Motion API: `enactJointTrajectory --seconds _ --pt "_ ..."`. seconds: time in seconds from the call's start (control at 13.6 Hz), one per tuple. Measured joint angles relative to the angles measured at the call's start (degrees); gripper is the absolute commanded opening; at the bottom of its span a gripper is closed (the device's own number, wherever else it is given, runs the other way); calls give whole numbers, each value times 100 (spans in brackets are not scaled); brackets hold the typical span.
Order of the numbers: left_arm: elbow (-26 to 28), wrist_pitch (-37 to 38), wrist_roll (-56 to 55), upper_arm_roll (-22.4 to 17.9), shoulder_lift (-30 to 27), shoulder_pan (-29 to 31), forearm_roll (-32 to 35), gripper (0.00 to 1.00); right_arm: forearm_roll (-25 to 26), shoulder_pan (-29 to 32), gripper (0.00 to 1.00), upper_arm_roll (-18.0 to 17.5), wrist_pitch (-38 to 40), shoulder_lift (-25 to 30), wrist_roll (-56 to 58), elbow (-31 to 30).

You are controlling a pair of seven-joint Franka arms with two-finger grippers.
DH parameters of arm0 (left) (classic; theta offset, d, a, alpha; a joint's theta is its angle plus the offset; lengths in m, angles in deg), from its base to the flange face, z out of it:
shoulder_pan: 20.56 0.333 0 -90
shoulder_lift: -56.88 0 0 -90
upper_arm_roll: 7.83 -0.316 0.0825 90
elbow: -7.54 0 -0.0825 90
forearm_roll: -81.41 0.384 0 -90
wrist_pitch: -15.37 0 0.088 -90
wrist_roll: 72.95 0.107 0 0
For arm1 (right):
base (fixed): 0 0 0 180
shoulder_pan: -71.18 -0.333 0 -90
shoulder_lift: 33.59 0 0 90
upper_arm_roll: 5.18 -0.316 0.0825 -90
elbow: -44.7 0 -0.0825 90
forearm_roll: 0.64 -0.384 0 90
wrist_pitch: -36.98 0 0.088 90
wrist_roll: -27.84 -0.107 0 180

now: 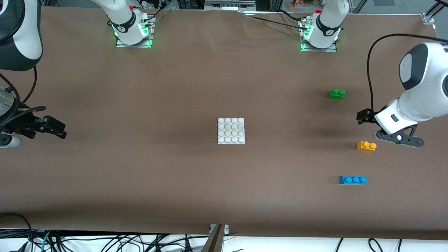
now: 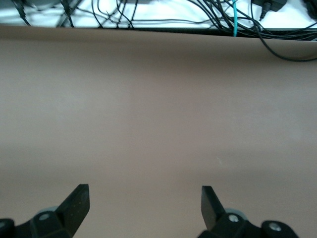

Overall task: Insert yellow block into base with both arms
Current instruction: 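Lower the left gripper over the yellow brick and grasp it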

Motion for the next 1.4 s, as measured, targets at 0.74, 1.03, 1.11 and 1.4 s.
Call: enactJointTrajectory --seconds 0.74,1.03,1.11,1.4 --pt "484 -1651 679 -21 499 607 291 100 424 910 100 -694 343 918 300 -720" --pt "534 -1804 825 -16 532 681 291 100 424 931 100 -741 345 918 300 -721" --pt "536 -1840 842 -17 536 693 291 100 424 931 100 -746 345 918 300 -721" --pt "623 -2222 868 -20 741 851 291 100 424 930 100 -778 345 911 300 -721"
